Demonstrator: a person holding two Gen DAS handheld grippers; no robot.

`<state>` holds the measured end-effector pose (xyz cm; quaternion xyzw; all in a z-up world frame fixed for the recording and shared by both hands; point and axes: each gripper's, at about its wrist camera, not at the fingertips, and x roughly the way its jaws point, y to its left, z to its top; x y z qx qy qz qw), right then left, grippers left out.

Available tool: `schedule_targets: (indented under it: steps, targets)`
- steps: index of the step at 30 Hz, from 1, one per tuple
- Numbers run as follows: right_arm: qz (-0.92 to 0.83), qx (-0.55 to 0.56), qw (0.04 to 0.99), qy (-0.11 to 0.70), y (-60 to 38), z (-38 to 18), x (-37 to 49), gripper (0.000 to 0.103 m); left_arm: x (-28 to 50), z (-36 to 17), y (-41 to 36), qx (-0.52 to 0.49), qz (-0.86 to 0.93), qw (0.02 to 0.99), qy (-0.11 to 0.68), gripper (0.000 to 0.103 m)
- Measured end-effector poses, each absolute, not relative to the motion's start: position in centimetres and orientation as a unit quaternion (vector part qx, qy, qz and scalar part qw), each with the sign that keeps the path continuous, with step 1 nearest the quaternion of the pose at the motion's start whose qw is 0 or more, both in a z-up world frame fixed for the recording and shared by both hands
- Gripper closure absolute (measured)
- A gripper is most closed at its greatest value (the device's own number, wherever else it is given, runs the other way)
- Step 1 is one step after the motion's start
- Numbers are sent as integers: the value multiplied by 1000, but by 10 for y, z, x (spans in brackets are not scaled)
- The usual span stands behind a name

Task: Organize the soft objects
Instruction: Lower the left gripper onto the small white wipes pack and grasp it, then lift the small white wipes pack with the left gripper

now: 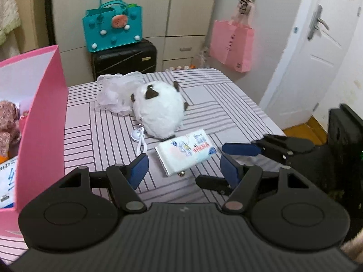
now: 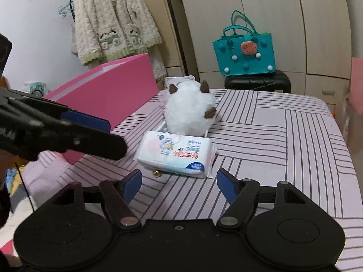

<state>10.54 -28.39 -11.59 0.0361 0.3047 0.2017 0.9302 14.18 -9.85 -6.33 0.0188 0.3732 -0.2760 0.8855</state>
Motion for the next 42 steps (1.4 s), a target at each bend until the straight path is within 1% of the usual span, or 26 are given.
schedule_targets:
  steps: [4,7,12,15,20,24,28,29,31,32,36,42]
  targets:
    - [191,17,933,305,-278,-120,112,26,154,-78,-100,-8,-263,886,382,36]
    - [192,16,930,312,-277,-121,117,26,160,-87,-101,-22,-255,885,388,42]
    - [186,-21,931,314,-269,-118,122,26,170,-105,-95,-58,-246,878,406,56]
    - [188,-39,928,319,-265,-120,123,26,172,-111,-91,-83,-252,873,410,60]
    - [185,-31,932,311,-264,-121,121,26,167,-109,-96,-70,-249,882,395,60]
    - [179,-15,935,307,-266,-121,118,29,163,-101,-101,-50,-242,891,380,60]
    - [176,-8,937,302,-265,-121,116,29,166,-99,-99,-48,-238,895,375,60]
    - [177,-10,937,302,-264,-121,117,29,167,-100,-100,-48,-239,894,376,60]
    - [180,-8,936,301,-263,-121,117,29,170,-103,-100,-52,-236,892,382,66]
    - [181,-6,936,302,-263,-121,118,30,170,-104,-100,-58,-239,890,383,71]
    - [176,-9,938,299,-262,-122,116,39,164,-104,-104,-51,-231,898,372,72]
    - [166,-15,941,295,-257,-120,109,41,150,-100,-112,-29,-215,910,354,72]
